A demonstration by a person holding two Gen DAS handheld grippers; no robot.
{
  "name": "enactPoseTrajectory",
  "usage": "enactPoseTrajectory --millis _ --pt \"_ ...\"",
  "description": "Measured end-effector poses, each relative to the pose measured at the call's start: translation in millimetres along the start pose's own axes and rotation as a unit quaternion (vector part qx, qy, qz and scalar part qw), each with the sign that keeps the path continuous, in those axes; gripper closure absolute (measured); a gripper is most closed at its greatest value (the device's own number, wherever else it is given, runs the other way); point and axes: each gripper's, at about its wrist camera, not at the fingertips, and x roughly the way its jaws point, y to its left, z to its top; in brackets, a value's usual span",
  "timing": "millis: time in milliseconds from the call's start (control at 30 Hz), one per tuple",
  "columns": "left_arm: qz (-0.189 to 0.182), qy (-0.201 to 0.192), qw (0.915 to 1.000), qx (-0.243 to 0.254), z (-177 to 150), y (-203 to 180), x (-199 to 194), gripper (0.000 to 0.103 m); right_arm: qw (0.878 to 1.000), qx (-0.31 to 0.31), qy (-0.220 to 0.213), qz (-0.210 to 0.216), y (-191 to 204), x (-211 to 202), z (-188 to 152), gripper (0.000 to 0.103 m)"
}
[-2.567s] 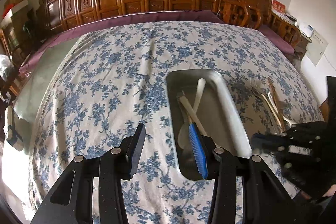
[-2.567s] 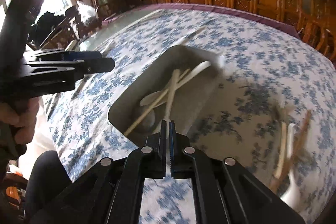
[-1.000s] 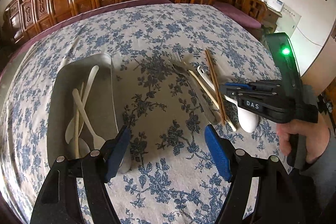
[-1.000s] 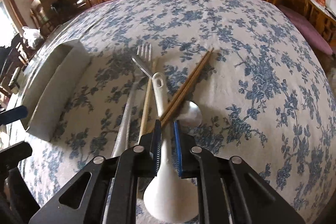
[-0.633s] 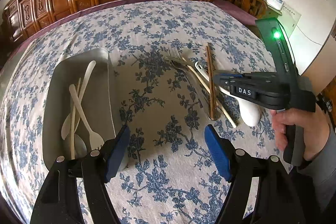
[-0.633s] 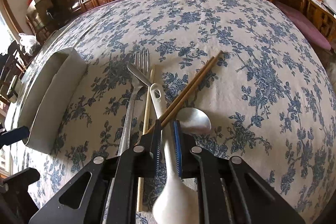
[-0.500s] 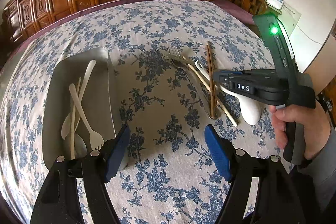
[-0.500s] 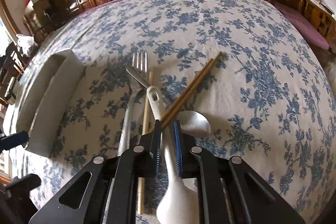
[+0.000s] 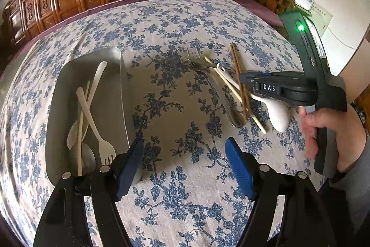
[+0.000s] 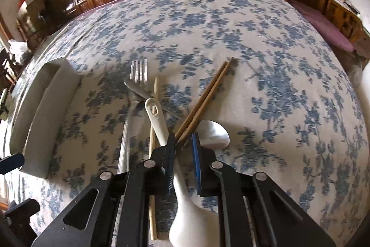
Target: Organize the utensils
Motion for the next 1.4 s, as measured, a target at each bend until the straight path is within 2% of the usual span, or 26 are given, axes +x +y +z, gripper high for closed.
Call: enactPoseTrajectory --millis 133,333,567,800,1033,1133,1400 --pt "0.0 0.0 1.0 0.003 -0.6 -2.2 -0.5 0.033 1.0 0.0 -0.001 -0.014 -4.0 -0.1 0.8 0.088" --pt "-0.002 0.001 1.0 0.002 -0.3 -2.7 1.0 0.033 1.0 0.004 0.002 -0.013 -10.2 2.1 -3.5 0.096" --pt "-0.005 0.006 1.0 0.006 1.0 -9.9 7.5 0.033 1.0 0.015 -0.016 -0.003 -17.6 -11.4 -4.9 0.097" --pt "-0.005 0.005 1.0 0.007 16.9 -25.8 26.4 0.033 0.999 0.011 -0.05 0.006 -37.2 -47.7 -7.1 0.096" --pt "-0.007 0.013 0.9999 0.006 39.8 -42.3 57.8 0.033 0.998 -0.004 -0.057 0.0 -58.2 -56.9 -21.0 0.096" --pt "0.007 0.023 0.9997 0.007 47.7 -45.4 74.0 0.043 0.998 -0.001 -0.056 0.001 -65.8 -53.0 -25.5 0.096" --pt "0.036 0.045 0.9984 0.0 71.0 -48.2 106.7 0.047 0.998 0.014 -0.056 0.017 -73.2 -45.4 -26.4 0.096"
